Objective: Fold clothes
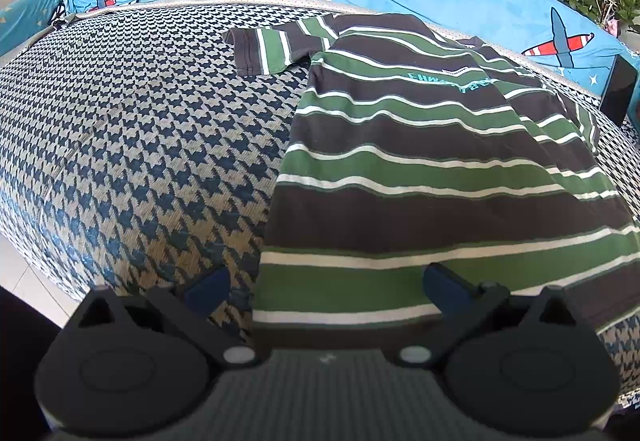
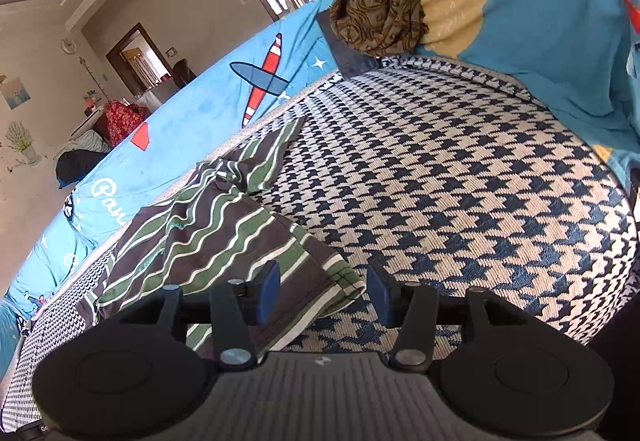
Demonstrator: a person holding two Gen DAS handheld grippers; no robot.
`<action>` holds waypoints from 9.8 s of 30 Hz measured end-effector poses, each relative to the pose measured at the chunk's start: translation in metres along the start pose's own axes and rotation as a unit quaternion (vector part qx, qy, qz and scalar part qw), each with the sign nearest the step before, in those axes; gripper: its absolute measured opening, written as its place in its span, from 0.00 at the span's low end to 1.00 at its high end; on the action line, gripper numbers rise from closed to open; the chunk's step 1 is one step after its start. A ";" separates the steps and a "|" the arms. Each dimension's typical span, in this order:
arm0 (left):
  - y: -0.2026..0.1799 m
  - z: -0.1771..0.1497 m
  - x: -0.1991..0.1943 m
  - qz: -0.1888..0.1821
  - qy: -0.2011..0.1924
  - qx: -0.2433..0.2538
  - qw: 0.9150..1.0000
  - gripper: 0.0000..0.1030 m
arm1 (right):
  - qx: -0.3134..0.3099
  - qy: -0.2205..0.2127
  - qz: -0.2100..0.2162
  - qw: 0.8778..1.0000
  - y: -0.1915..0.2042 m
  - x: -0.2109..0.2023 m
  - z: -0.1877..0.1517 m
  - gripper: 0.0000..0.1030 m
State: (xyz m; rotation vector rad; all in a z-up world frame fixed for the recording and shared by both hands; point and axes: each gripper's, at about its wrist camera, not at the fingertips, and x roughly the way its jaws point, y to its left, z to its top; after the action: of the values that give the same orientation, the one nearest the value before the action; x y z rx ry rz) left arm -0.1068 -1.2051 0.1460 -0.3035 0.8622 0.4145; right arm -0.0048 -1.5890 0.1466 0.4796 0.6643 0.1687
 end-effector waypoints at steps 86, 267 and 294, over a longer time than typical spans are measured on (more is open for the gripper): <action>0.086 0.063 -0.028 -0.008 -0.025 -0.063 0.998 1.00 | -0.732 -0.003 0.173 0.659 0.232 0.025 -0.273 0.64; 0.015 0.206 0.102 -0.037 0.020 -0.118 0.992 1.00 | -0.232 0.035 0.011 0.972 0.137 0.250 0.116 0.34; 0.114 0.239 0.174 -0.016 0.036 -0.220 0.975 1.00 | -0.065 0.083 0.088 0.991 0.178 0.202 0.080 0.61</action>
State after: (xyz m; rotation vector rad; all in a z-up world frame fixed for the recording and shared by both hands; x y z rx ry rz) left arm 0.1004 -0.9646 0.1466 -0.7439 0.8290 0.5674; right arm 0.2029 -1.4021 0.1746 0.4007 0.7677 0.4189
